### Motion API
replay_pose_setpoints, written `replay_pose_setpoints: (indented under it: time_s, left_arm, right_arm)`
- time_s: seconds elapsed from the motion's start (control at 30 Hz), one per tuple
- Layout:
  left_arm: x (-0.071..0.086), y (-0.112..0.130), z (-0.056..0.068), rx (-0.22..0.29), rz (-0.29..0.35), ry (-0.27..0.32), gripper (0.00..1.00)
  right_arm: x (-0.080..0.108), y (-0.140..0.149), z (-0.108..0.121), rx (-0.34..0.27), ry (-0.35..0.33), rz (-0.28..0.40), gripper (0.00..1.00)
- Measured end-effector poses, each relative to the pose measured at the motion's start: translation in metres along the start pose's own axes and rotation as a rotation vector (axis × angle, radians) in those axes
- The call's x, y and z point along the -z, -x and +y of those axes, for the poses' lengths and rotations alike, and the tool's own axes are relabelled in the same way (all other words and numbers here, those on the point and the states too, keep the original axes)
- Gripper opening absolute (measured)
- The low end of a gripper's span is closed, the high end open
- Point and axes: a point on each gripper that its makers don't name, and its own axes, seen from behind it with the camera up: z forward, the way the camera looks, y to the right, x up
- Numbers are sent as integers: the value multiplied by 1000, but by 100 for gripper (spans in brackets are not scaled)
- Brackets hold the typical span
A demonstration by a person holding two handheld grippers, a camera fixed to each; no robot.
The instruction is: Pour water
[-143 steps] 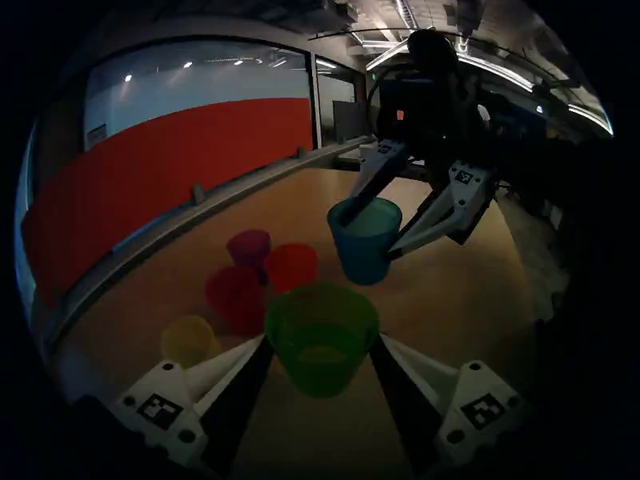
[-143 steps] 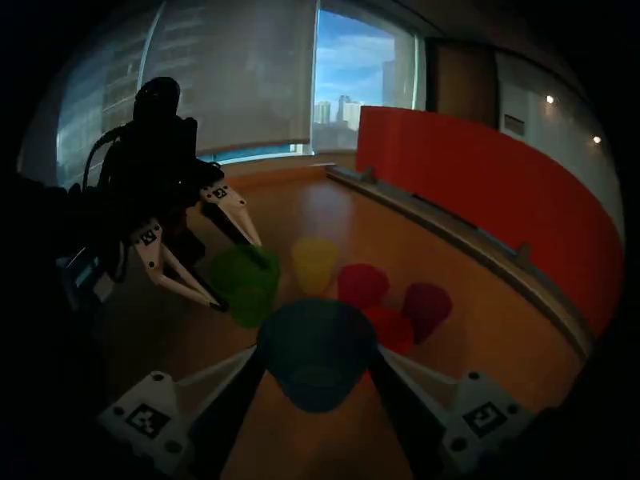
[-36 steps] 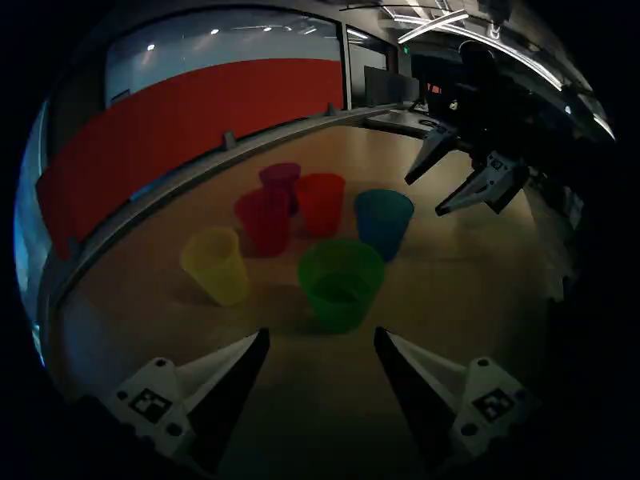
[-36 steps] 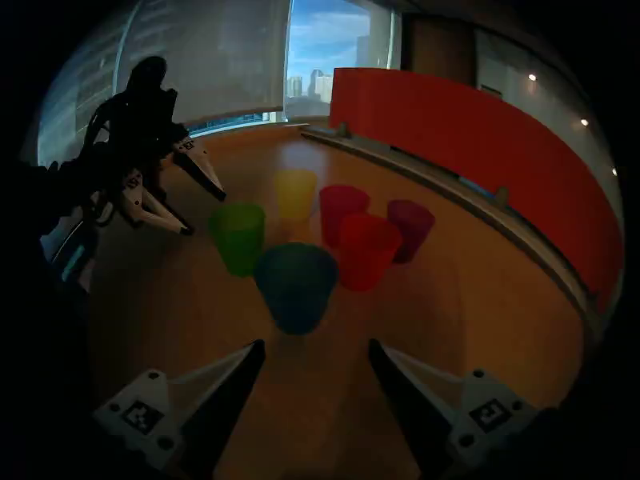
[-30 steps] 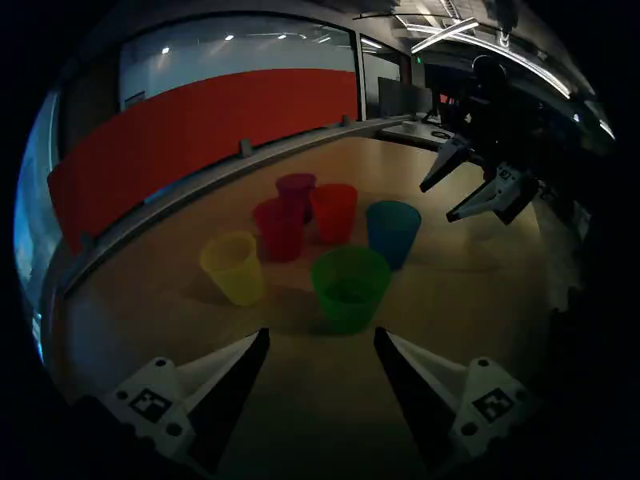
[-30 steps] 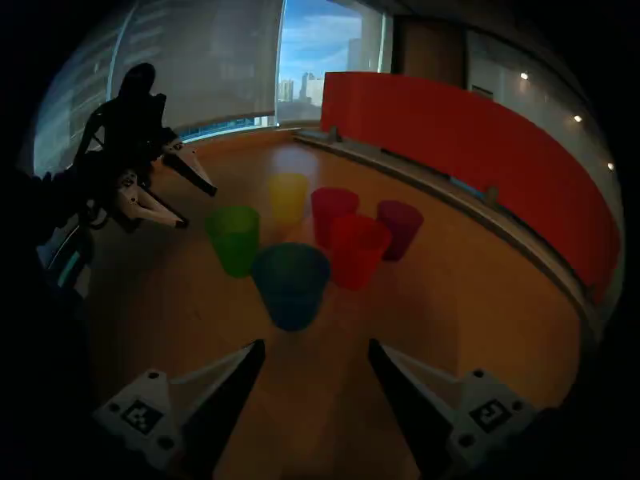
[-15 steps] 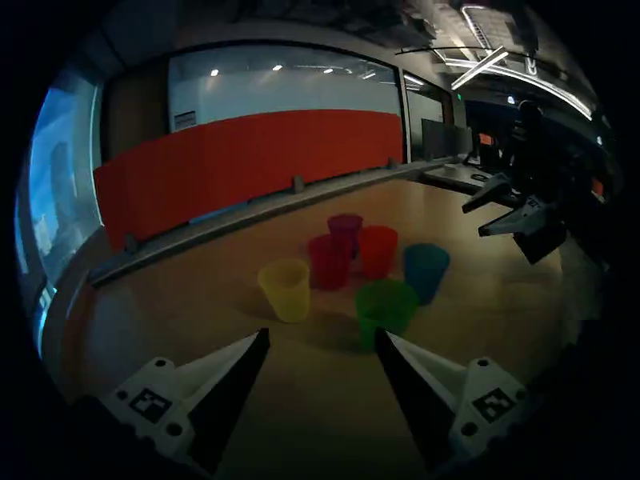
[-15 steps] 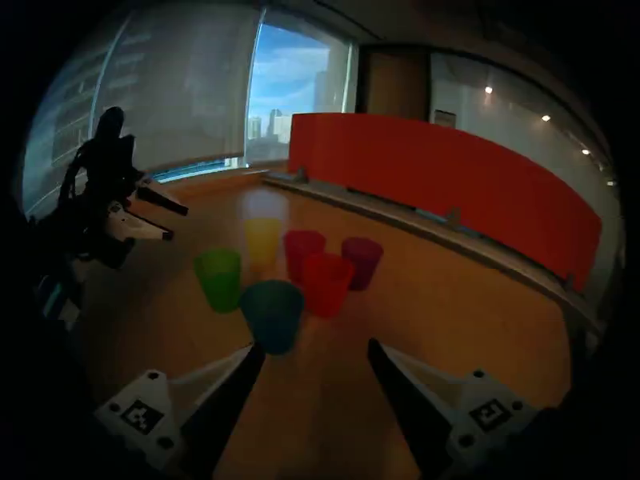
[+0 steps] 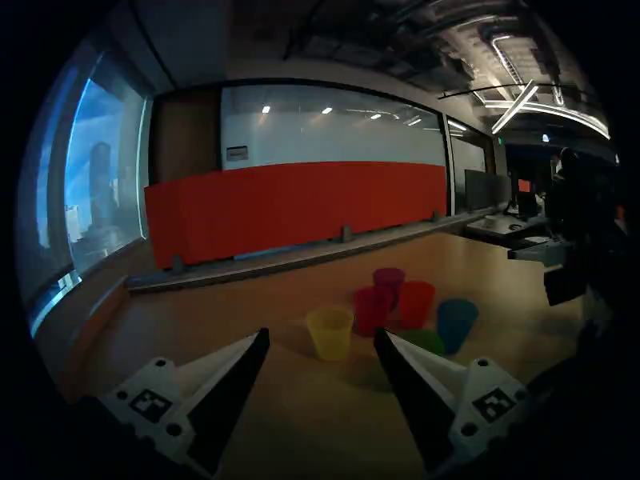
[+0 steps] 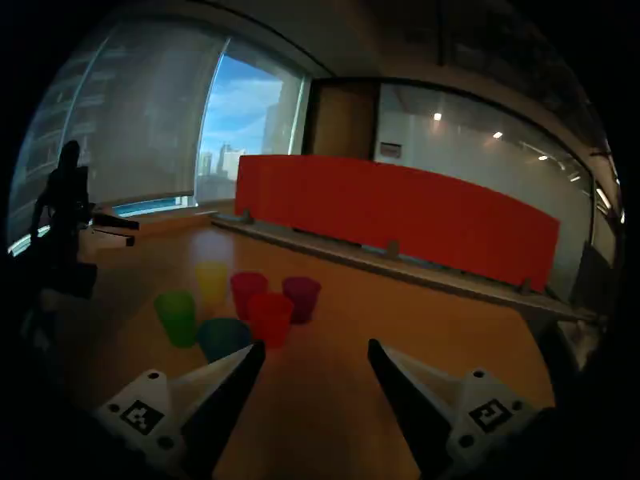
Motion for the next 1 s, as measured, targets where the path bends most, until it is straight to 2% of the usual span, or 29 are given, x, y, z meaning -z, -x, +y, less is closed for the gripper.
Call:
replay_pose_setpoints:
  time_s: [0.17, 0.37, 0.67, 0.77, 1.0]
  left_arm:
    - [2, -11, -14, 35, 62, -88, 97]
    - [7, -24, -24, 55, 127, -165, 97]
    - [10, -25, -32, 77, 165, -249, 97]
    - [10, -24, -37, 85, 174, -275, 97]
    - [11, -22, -47, 65, 186, -332, 97]
  right_arm:
    - [4, -10, 17, -46, 86, 72, 99]
    - [13, -22, 39, -90, 194, 161, 99]
    - [27, -31, 57, -74, 326, 221, 99]
    - [28, -32, 61, -76, 358, 228, 100]
    - [30, -32, 61, -82, 375, 244, 99]
